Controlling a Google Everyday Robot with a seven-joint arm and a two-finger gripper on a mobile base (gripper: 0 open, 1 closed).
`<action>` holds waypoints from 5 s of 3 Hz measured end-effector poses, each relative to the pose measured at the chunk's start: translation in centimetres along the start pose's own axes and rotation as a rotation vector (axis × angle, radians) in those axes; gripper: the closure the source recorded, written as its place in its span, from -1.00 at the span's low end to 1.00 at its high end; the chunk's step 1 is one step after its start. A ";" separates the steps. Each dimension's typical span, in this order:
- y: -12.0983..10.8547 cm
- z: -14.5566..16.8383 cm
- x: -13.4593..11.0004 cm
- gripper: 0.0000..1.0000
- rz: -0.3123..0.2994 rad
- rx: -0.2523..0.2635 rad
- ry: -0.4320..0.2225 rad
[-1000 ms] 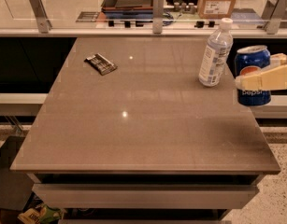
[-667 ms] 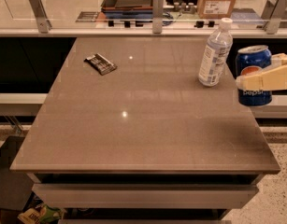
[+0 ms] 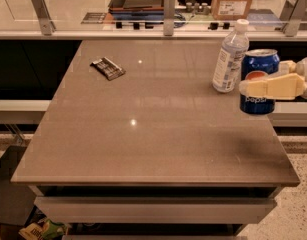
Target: Place pepsi can upright
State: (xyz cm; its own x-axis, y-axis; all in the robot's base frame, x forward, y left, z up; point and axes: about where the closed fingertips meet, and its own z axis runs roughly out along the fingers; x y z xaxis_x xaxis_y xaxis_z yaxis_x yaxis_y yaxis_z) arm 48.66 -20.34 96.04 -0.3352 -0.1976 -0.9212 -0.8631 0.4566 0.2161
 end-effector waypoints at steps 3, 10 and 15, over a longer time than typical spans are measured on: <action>3.2 4.9 3.4 1.00 -0.158 0.035 -0.058; 5.2 9.9 6.6 1.00 -0.085 0.055 -0.226; 6.1 10.2 8.2 -0.77 -0.156 0.063 -0.273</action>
Offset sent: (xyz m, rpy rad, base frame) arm -0.0183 0.0438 -0.0314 -0.0503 -0.2052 0.0558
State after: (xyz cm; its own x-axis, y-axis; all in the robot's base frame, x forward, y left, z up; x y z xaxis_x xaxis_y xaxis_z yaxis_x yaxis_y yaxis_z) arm 44.50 -10.34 86.53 -0.0800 -0.0335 -0.9962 -0.8681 0.4935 0.0531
